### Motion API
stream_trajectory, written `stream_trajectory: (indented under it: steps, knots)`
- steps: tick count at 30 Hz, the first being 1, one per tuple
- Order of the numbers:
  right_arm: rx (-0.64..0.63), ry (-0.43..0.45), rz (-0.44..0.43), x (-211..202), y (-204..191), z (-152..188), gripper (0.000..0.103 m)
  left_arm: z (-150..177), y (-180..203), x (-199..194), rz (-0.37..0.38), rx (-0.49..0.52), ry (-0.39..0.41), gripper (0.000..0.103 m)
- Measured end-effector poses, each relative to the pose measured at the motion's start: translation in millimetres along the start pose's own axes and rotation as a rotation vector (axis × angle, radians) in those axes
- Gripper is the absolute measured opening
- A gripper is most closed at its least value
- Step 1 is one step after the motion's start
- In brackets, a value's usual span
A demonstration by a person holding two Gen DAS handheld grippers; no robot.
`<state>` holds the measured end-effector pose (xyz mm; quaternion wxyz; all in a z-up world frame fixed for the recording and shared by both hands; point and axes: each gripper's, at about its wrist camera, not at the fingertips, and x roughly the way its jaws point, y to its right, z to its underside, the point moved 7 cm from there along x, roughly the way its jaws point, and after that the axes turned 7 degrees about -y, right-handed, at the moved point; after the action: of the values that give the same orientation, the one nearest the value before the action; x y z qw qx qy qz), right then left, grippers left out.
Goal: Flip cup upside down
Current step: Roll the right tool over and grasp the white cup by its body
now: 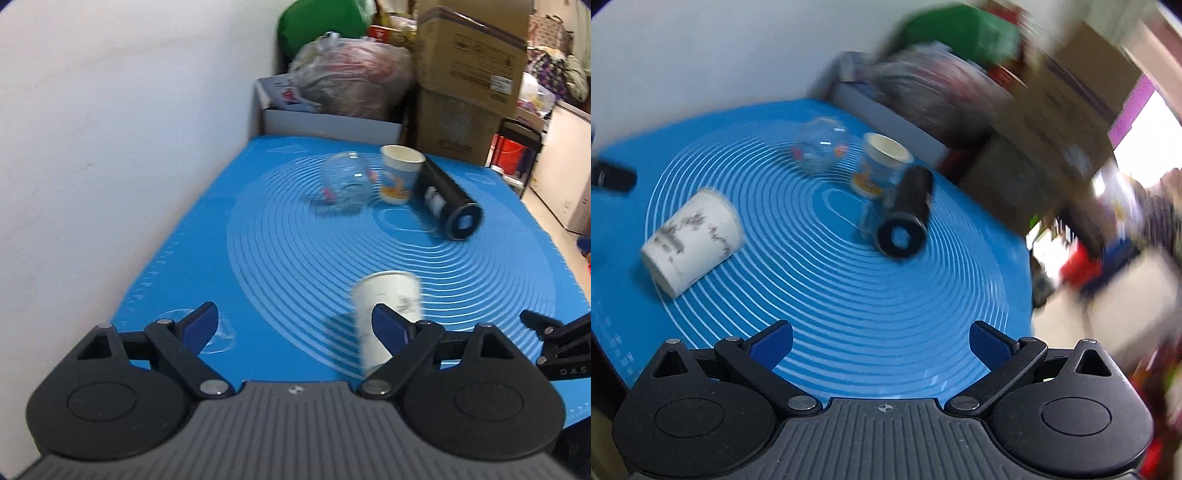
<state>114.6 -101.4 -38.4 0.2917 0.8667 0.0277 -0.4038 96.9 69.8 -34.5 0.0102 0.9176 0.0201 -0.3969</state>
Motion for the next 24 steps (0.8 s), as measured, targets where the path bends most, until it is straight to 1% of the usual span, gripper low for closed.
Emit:
stream_trajectory:
  steps: [1,3,6,10,12,14,16,18,19,21,24]
  knots:
    - [-0.079,0.008,0.02,-1.4,-7.5,-8.9,0.103,0.9,-6.2,1.4,-0.007,-0.007,0.0,0.09]
    - [-0.222,0.031,0.092,-5.1,-22.6,-24.9,0.103,3.5,-16.6,6.1,-0.03,-0.015,0.0,0.09]
    - [-0.481,0.056,0.196,-8.3,-51.5,-43.8,0.103,8.2,-30.0,13.7,-0.052,-0.026,-0.005,0.09]
    - [-0.905,0.076,0.387,-3.1,-93.6,-55.5,0.103,15.4,-42.6,24.8,-0.049,-0.056,-0.016,0.09]
    - [-1.123,0.102,0.484,2.7,-111.2,-54.6,0.103,18.4,-45.6,28.4,-0.043,-0.061,-0.016,0.09]
    - [-1.351,0.126,0.56,11.0,-126.6,-50.1,0.103,21.8,-46.7,31.0,-0.042,-0.058,-0.013,0.09]
    - [-1.546,0.157,0.607,16.2,-139.4,-46.1,0.103,24.7,-47.6,33.4,-0.041,-0.054,-0.011,0.09]
    - [-1.722,0.186,0.622,20.0,-149.5,-40.7,0.103,27.2,-49.3,36.2,-0.032,-0.057,-0.013,0.09]
    - [-1.788,0.189,0.633,23.0,-154.2,-38.0,0.103,27.9,-49.9,38.0,-0.026,-0.059,-0.015,0.09]
    - [-1.92,0.201,0.687,29.7,-161.4,-35.6,0.103,30.0,-51.0,40.8,-0.019,-0.062,-0.018,0.09]
    - [-2.082,0.199,0.701,37.4,-168.0,-28.6,0.103,32.6,-53.6,44.7,-0.009,-0.071,-0.023,0.09]
